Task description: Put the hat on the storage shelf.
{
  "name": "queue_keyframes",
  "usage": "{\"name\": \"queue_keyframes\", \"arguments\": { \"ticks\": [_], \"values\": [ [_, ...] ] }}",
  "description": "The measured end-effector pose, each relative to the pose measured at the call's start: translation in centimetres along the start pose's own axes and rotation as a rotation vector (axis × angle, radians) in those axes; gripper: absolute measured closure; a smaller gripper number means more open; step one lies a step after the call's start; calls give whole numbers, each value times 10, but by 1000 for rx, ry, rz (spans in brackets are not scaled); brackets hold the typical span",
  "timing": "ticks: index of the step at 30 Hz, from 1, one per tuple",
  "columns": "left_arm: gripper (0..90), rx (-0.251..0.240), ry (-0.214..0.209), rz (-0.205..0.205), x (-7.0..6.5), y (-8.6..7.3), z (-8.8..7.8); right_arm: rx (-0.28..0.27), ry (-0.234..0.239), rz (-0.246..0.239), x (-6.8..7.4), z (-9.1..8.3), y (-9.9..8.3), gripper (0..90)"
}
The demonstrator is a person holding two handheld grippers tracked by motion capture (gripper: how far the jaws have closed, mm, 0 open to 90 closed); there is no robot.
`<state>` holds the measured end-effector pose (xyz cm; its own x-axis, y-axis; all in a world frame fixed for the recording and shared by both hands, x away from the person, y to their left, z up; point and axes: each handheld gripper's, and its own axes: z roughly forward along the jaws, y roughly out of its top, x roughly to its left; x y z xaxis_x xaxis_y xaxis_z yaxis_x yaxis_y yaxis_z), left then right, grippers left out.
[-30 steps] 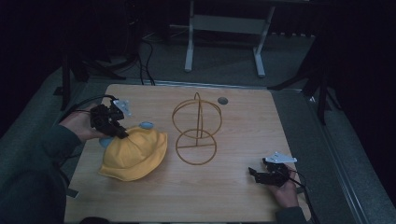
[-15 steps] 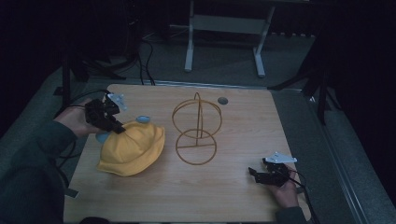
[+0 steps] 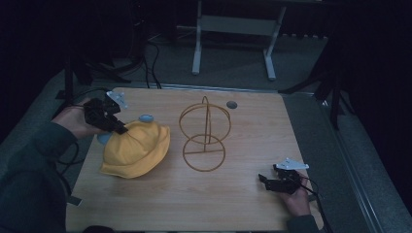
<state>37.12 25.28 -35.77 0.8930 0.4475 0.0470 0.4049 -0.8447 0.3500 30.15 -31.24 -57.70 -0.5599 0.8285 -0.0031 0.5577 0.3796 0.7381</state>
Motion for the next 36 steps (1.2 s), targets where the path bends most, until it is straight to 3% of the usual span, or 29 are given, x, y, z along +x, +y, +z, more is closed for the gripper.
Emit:
{"name": "queue_keyframes", "arguments": {
  "ticks": [36],
  "values": [
    [841, -39, 28, -23, 11, 3, -24, 0, 0, 0, 0, 0, 0, 222]
  ]
}}
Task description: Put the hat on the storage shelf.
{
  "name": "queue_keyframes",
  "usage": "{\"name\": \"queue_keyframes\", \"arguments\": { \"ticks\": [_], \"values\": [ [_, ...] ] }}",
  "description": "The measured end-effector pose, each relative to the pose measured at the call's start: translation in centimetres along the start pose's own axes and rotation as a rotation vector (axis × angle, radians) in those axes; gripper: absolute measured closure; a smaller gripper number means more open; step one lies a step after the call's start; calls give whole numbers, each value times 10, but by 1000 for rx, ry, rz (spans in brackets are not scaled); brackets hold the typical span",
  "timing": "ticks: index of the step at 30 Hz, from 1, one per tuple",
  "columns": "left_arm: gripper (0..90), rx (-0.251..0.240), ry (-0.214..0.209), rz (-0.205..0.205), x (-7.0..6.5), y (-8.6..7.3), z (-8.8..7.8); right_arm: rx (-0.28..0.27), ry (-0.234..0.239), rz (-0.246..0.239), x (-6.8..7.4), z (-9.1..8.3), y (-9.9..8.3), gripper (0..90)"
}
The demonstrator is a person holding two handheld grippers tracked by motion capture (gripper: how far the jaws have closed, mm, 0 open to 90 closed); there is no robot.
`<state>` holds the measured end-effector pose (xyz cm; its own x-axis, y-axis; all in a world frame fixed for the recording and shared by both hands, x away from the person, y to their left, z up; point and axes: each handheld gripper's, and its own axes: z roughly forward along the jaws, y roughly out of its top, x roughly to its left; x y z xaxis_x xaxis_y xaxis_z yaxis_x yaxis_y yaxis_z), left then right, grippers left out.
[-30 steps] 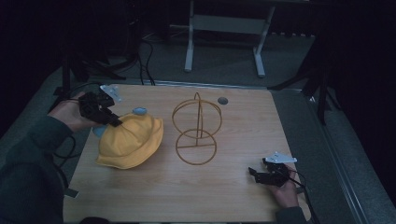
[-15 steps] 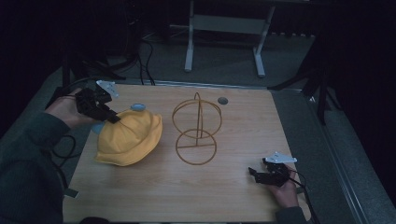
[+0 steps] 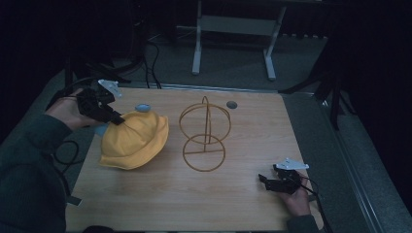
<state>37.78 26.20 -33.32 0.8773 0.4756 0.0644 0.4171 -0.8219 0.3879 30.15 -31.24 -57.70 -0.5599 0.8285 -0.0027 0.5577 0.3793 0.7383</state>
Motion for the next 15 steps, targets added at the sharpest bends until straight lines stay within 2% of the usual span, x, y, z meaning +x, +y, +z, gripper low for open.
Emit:
{"name": "queue_keyframes", "arguments": {
  "ticks": [15],
  "values": [
    [841, -23, 10, -1, 4, 6, -11, 1, 0, 2, 0, 0, 0, 222]
  ]
}}
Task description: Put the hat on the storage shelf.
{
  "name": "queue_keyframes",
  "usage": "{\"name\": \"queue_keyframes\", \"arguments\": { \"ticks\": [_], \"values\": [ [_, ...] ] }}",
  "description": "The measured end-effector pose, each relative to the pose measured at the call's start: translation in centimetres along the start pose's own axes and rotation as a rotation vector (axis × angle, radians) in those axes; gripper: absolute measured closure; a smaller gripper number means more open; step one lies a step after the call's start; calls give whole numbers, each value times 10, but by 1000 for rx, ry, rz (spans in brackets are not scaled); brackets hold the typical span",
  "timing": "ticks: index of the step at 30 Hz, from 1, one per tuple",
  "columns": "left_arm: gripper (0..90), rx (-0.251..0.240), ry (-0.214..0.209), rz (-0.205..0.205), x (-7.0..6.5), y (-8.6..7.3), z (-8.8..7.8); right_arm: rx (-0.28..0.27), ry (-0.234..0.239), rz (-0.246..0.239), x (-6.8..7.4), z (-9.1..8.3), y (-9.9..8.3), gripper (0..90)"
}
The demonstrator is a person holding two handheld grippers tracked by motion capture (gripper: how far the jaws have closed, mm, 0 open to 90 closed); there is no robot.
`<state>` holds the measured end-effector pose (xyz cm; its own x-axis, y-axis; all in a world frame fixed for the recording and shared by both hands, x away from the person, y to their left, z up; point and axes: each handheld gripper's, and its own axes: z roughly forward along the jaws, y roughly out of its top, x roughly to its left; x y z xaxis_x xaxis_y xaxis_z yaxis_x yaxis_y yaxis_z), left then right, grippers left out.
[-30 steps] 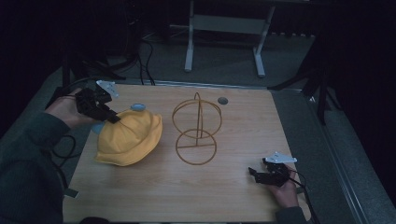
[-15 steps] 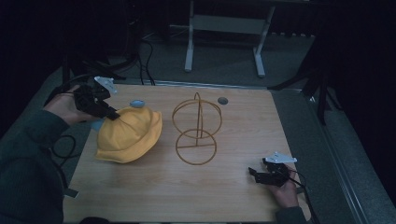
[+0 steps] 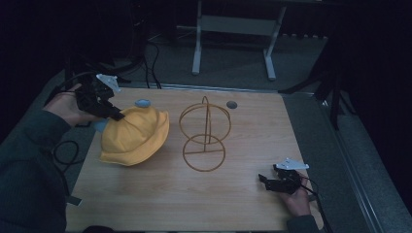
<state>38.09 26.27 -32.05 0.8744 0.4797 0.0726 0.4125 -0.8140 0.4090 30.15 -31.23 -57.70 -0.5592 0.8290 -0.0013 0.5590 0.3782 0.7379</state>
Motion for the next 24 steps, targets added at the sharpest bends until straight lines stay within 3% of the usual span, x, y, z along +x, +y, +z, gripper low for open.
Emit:
{"name": "queue_keyframes", "arguments": {
  "ticks": [12, 24],
  "values": [
    [841, -13, 15, -2, 1, 2, -10, 1, 0, -1, 0, 0, 0, 222],
    [841, -61, 26, -8, 3, 3, -22, 1, 0, -1, 0, 0, 0, 222]
  ]
}}
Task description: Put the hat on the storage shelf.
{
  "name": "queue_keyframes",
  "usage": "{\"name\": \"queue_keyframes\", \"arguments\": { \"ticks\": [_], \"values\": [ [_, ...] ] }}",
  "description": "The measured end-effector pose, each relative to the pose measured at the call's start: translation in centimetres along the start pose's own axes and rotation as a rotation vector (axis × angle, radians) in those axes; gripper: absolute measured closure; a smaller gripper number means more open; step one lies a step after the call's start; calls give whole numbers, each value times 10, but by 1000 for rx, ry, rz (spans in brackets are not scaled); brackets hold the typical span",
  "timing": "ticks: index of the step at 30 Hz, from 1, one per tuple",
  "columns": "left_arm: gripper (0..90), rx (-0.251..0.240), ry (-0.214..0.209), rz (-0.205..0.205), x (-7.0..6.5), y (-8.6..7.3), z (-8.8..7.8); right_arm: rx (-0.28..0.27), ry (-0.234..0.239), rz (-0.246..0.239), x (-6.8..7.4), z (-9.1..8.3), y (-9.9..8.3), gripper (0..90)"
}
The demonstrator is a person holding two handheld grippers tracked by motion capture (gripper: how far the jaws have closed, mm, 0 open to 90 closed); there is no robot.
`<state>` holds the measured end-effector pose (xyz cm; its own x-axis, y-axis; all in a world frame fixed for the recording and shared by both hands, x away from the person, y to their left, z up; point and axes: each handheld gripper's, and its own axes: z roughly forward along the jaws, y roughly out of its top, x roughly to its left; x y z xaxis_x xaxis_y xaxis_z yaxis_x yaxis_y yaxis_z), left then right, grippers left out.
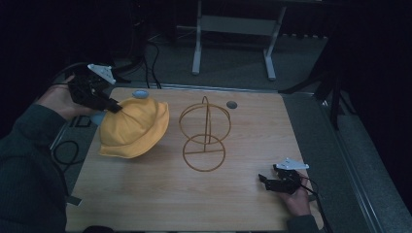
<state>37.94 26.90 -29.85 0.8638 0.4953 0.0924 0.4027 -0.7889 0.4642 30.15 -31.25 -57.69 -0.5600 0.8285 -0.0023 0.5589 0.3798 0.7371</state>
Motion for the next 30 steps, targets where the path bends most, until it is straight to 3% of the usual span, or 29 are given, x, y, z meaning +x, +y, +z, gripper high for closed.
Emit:
{"name": "queue_keyframes", "arguments": {
  "ticks": [23, 30],
  "values": [
    [841, -57, 20, 20, 2, 20, -22, 1, 1, -1, 0, 0, 0, 222],
    [842, -110, 9, 27, 1, 24, -33, 0, 0, -2, 0, 0, 0, 221]
  ]
}}
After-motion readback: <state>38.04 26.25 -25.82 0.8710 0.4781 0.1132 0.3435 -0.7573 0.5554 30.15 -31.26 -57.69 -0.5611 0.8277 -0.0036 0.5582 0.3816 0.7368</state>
